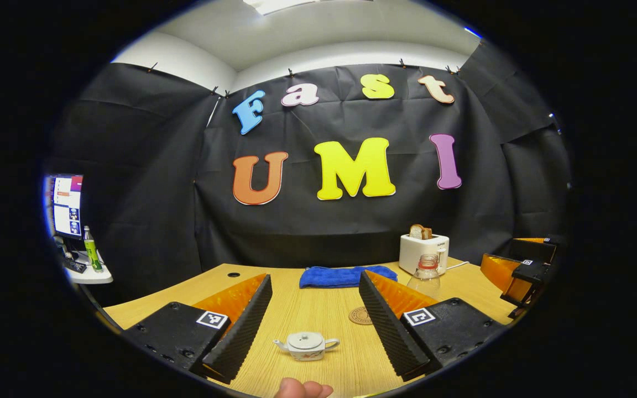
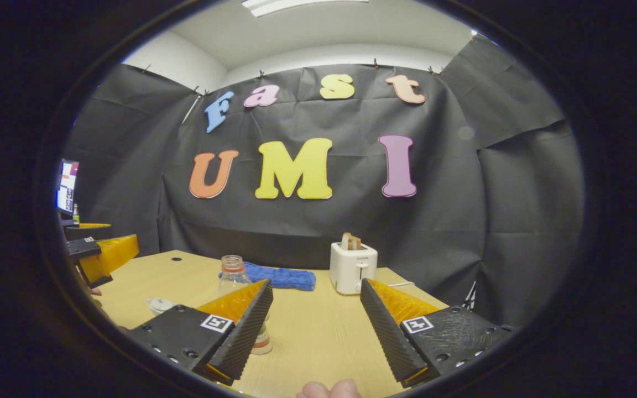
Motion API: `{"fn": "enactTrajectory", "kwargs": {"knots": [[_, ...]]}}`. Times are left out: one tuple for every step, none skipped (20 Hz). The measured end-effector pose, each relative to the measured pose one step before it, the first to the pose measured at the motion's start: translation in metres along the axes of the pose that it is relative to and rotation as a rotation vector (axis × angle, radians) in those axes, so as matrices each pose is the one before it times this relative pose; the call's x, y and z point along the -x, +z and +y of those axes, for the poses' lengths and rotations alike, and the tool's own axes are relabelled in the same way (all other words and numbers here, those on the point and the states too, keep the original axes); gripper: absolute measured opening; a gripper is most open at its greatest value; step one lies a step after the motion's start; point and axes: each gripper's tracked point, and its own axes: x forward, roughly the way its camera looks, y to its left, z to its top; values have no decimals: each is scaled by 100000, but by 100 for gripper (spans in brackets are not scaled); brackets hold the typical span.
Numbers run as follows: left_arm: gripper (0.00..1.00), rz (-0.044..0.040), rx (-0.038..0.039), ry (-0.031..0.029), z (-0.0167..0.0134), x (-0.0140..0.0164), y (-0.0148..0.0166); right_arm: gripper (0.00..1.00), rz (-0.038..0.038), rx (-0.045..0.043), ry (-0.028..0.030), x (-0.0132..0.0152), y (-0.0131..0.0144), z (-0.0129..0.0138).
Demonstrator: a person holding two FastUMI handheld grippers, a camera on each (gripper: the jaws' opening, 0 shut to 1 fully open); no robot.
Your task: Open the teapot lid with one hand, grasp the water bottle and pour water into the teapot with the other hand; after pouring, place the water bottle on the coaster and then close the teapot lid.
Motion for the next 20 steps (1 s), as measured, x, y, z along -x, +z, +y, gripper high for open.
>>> {"fn": "enactTrajectory", "kwargs": {"knots": [[99, 236, 262, 281, 167, 42, -67, 95, 31, 209, 264, 39, -132, -31], [99, 173, 167, 199, -9, -20, -23, 95, -15, 363, 84, 21, 5, 68], [99, 103, 133, 220, 88, 138, -16, 95, -88, 140, 168, 3, 34, 88], [99, -36, 88, 337, 68, -52, 70, 95, 73, 45, 282, -16, 49, 104], [99, -212, 94, 210, 84, -37, 46, 95, 58, -28, 257, 61, -190, 52], [99, -215, 71, 130, 52, 58, 38, 97, 139, -124, 420, -12, -26, 68], [99, 296, 148, 382, 52, -119, -91, 95, 220, 105, 433, 3, -84, 121], [99, 270, -52, 90, 37, -84, -92, 95, 188, 64, 393, -114, -53, 5], [99, 403, -200, 541, 220, 86, -239, 95, 29, -266, 114, -14, -18, -46], [99, 725, 45, 763, 246, 1, -301, 95, 127, -388, 240, -16, 4, -85], [99, 943, -95, -163, 209, -2, -454, 97, 236, -270, 79, -124, -105, -38], [99, 1644, -202, -125, 135, 146, -576, 95, 281, -399, 51, -84, -159, -111], [99, 1667, -232, -57, 298, 128, -874, 97, 376, -726, 64, -48, -216, -152], [99, 1429, -266, 244, 329, 217, -700, 97, 573, -940, 57, -23, -252, -93], [99, 1675, -154, 639, 481, 135, -681, 97, 776, -969, 257, -75, -419, -35], [99, 1794, -181, 635, 396, 93, -757, 95, 830, -670, 102, -194, -390, -22], [99, 1746, -12, 887, 489, 36, -762, 98, 1070, -325, 75, -163, -346, -64], [99, 1960, 235, 764, 304, 35, -639, 95, 1120, -16, 353, -79, -338, 30], [99, 2121, 512, 287, 298, -31, -789, 95, 681, 1, 249, 11, -232, -46], [99, 1815, 513, -116, 126, 37, -670, 95, 86, -16, -51, -72, 13, -91]]}}
